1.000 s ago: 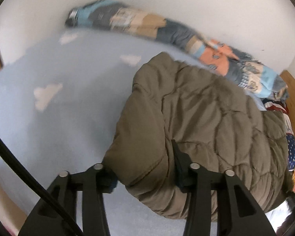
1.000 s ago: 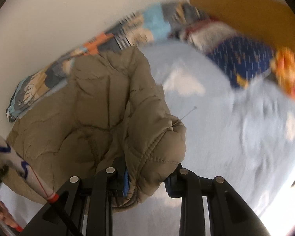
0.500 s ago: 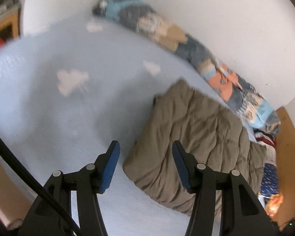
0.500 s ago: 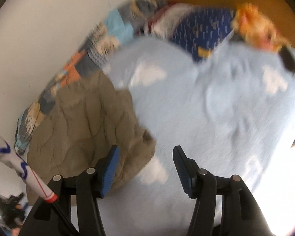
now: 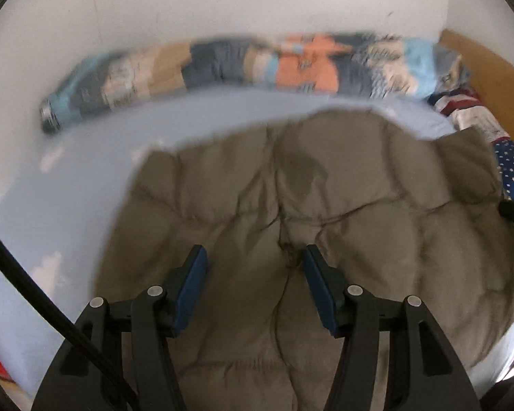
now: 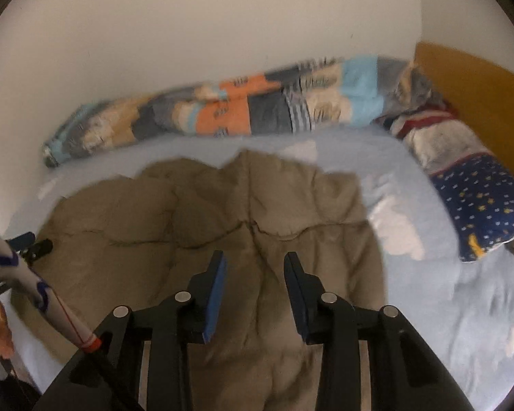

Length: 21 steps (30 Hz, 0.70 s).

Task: Fold large clothes
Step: 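Lay the jacket bundle back down and flatten it with both grippers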

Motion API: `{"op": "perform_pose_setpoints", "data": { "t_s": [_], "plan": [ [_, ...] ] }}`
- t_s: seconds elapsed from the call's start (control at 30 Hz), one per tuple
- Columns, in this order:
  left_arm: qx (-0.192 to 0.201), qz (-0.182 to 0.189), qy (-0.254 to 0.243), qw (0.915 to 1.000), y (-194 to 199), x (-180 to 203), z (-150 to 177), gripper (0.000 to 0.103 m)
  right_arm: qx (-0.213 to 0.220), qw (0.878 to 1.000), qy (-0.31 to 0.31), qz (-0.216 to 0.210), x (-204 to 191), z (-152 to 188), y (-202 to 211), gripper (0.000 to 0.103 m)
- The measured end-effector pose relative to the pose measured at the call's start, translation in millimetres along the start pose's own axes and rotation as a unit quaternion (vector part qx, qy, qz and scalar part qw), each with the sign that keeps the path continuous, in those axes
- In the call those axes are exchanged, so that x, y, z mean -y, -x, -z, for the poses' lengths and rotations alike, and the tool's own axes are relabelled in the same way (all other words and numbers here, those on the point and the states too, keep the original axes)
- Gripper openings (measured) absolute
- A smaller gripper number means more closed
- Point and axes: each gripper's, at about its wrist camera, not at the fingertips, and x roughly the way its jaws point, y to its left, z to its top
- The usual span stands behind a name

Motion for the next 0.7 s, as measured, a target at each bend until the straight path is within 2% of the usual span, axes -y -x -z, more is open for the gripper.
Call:
{"op": "perform_pose_setpoints", "data": {
  "t_s": [0.07, 0.13, 0.27, 0.4, 0.5, 0.57, 0.7],
  "plan": [
    [-0.021, 0.015, 0.017, 0.9995, -14.9, -3.9, -4.2, 0.060, -0.044, 0.999, -0.001, 0.022, 6.8, 5.2, -35.5, 0.038],
    [-0.027, 0.019, 0.011, 0.9994, -22.3, -2.9, -8.5, 0.063, -0.090, 0.995, -0.017, 0.035, 17.8, 14.9, -62.7, 0.039],
    [-0.041, 0.018, 0.004, 0.9990, -36.9, -0.1, -14.7, 0.065, -0.121, 0.990, -0.054, 0.054, 32.6, 19.1, -83.0, 0.038],
    [-0.022, 0.022, 0.011, 0.9994, -28.6, -0.7, -13.0, 0.065, -0.117, 0.990, -0.049, 0.069, 28.3, 21.4, -84.7, 0.038],
    [-0.004, 0.032, 0.033, 0.9990, -5.9, -12.5, -7.0, 0.065, -0.091, 0.992, -0.064, 0.059, 31.3, 16.3, -64.3, 0.038],
    [0.025, 0.014, 0.034, 0.9990, 20.0, -19.2, -2.5, 0.065, -0.065, 0.994, -0.072, 0.048, 33.8, 15.4, -36.0, 0.039],
    [0.071, -0.012, 0.027, 0.9971, 72.0, -30.4, 14.4, 0.065, -0.040, 0.994, -0.078, 0.065, 45.1, 23.8, 9.3, 0.041]
  ]
}}
